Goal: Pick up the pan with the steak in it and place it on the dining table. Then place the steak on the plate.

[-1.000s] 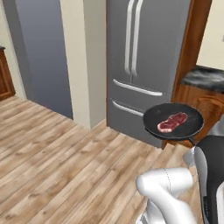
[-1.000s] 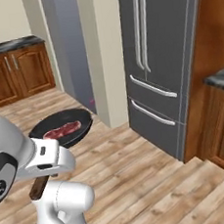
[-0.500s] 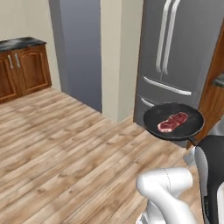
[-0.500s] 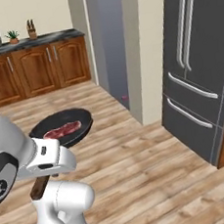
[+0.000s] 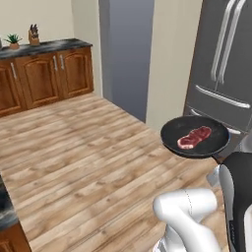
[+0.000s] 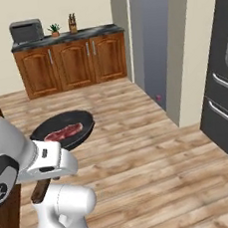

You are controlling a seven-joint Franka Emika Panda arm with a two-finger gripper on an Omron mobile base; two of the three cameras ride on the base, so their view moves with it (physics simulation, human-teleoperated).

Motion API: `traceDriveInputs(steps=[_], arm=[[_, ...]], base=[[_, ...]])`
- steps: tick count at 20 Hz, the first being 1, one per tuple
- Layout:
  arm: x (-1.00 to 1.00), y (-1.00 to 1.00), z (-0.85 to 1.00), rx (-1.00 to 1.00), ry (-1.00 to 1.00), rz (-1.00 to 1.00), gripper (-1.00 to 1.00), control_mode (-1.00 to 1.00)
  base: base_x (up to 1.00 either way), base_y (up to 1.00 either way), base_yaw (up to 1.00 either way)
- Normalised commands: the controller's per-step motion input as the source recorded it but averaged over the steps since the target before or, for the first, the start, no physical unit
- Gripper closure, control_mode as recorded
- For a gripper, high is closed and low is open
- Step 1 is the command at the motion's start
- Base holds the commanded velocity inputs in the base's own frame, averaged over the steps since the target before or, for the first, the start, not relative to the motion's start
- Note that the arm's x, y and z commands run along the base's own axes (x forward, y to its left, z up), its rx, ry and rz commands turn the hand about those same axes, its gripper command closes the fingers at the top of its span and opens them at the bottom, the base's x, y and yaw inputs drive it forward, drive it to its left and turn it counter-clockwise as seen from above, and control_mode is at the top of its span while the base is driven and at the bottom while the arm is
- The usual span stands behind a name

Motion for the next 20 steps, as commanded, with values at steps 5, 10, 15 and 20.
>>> traceDriveInputs(steps=[5,10,15,20], arm=[[0.00,0.00,0.00,0.00,0.00,0.00,1.00,1.00],[0.00,0.00,0.00,0.00,0.00,0.00,1.00,1.00],[0.00,0.00,0.00,0.00,0.00,0.00,1.00,1.00],[0.00,0.00,0.00,0.00,0.00,0.00,1.00,1.00]], base=[[-0.08,0.49,0.31],[-0.06,0.14,0.13],[0.08,-0.37,0.09],[0.22,-0.62,0.16]])
